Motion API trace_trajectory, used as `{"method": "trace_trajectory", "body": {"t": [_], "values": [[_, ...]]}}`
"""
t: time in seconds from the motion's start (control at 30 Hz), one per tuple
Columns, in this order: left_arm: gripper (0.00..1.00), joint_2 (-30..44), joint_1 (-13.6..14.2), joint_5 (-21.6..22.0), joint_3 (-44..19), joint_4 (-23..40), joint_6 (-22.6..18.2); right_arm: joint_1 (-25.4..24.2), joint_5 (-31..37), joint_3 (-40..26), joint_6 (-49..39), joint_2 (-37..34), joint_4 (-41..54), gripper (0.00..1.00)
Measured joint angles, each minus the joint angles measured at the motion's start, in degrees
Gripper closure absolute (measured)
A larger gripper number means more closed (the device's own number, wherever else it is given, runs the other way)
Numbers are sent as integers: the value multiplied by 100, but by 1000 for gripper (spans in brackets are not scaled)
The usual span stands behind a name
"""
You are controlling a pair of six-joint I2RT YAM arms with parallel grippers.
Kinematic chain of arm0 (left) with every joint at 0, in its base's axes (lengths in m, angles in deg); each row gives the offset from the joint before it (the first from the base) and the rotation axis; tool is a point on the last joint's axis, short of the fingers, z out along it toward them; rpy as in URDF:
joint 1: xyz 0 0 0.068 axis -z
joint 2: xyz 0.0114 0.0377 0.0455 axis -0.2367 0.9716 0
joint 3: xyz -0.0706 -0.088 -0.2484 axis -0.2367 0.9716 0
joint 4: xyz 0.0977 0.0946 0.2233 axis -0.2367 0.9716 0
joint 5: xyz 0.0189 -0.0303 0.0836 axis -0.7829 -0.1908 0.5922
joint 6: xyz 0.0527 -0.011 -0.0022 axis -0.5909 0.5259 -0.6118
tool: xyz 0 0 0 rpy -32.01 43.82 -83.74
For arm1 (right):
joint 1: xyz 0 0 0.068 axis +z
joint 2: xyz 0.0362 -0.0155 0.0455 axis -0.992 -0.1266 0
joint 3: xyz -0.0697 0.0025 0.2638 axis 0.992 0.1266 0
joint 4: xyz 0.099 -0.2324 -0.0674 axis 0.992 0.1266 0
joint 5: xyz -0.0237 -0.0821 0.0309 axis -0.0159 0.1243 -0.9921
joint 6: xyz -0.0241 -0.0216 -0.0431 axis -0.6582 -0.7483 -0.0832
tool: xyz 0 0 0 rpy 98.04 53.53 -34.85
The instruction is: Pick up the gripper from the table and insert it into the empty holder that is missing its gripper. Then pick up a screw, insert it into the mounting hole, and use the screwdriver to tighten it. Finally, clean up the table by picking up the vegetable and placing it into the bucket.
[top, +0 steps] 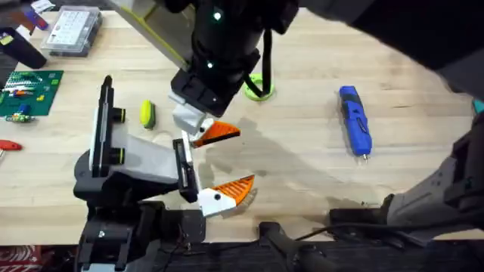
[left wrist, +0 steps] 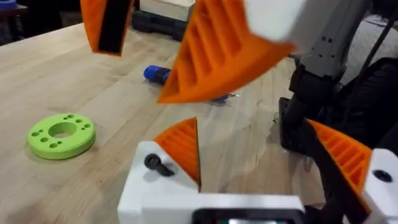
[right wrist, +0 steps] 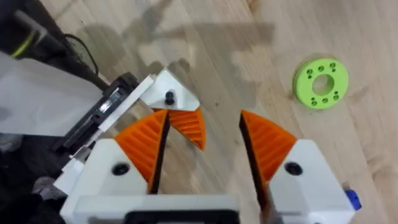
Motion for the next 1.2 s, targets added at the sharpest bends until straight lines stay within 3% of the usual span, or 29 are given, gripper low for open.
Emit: {"method": "trace_trajectory", "body": {"t": [0.17,0.5,0.97,1.07,1.2], "values": [[13,0,0,-2,0,0,0,0,-213,-2,12,39,-24,370],[16,0,0,-2,0,0,0,93,-640,-7,30,32,5,396],[15,0,0,0,0,0,0,155,-687,-4,28,-470,-28,419],[14,0,0,0,0,2,4,155,-687,-4,27,-514,-59,524],[14,0,0,0,0,0,0,155,-683,-4,25,-516,-58,761]]}}
